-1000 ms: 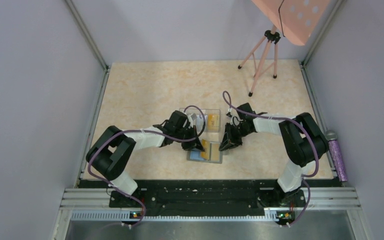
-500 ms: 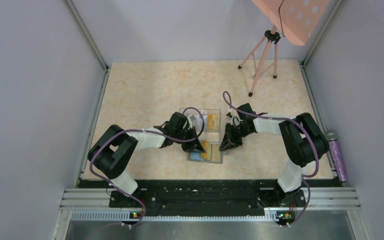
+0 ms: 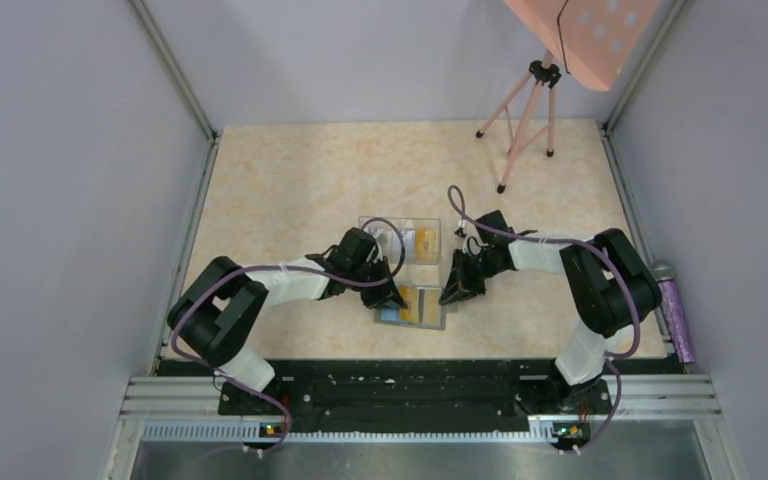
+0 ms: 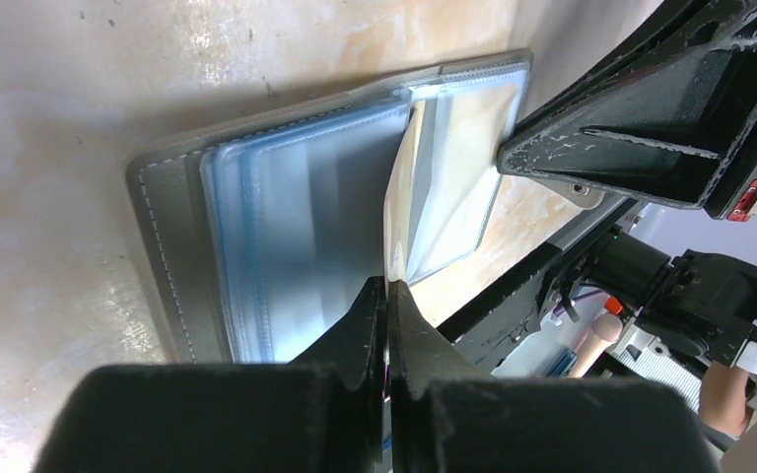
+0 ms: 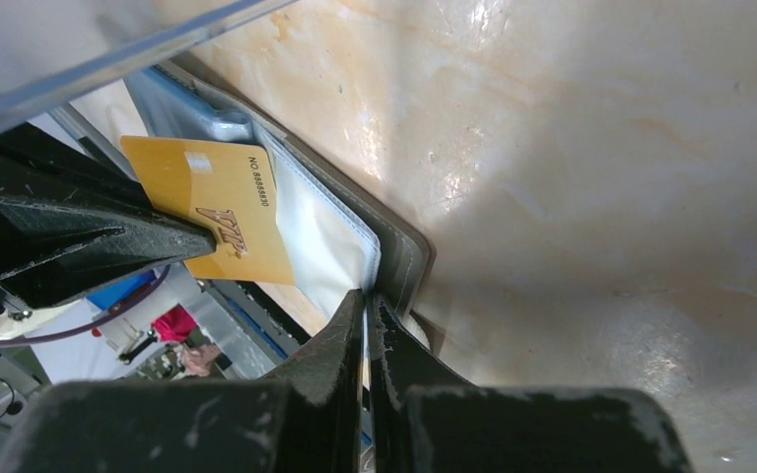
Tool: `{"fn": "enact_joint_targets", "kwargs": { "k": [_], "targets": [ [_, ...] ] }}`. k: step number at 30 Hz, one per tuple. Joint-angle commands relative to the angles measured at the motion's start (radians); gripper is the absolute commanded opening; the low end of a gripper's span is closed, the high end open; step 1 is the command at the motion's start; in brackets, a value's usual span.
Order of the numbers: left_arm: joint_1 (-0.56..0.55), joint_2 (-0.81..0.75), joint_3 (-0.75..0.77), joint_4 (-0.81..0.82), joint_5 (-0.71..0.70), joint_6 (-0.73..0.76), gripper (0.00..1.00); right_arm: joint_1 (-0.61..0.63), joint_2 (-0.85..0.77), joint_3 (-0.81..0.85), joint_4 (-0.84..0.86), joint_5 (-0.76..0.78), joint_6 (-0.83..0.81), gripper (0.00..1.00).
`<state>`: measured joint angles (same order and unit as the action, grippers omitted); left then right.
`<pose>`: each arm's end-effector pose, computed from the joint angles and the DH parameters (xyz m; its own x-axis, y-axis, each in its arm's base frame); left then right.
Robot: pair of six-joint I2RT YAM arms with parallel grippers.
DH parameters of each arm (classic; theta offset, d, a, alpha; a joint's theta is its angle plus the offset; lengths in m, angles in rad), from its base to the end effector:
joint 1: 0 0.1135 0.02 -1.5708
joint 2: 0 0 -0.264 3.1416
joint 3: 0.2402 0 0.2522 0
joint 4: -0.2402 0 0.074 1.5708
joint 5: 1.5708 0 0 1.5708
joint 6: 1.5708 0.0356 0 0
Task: Put the credit cards into the card holder
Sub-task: Insert the credit card into the card holder.
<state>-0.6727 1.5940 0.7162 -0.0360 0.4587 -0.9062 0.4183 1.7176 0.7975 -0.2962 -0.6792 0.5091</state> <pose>0.2197 -0.1952 0.1434 -0.9882 -0.1151 -0.1007 -0.0125 0.7170 -0.6970 0.2559 0.1382 0.1207 -0.9994 -0.0293 -0.0160 -0.0323 0.7292 0.6836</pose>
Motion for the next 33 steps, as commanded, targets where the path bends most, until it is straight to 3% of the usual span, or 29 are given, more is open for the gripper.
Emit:
{"fn": "enact_joint_targets", "kwargs": {
  "k": [1,14,33],
  "targets": [
    [-0.010,-0.007,-0.003,-0.052,-0.038,-0.014,0.00,0.011,-0.028,-0.030,0.005,0.046,-0.009,0.00],
    [-0.054,0.046,-0.011,0.109,0.067,-0.012,0.00,0.011,-0.030,-0.030,0.016,0.041,0.000,0.00],
    [-0.053,0.050,0.030,-0.013,-0.073,-0.083,0.00,0.012,-0.058,-0.066,0.023,0.044,0.007,0.00]
  ]
}}
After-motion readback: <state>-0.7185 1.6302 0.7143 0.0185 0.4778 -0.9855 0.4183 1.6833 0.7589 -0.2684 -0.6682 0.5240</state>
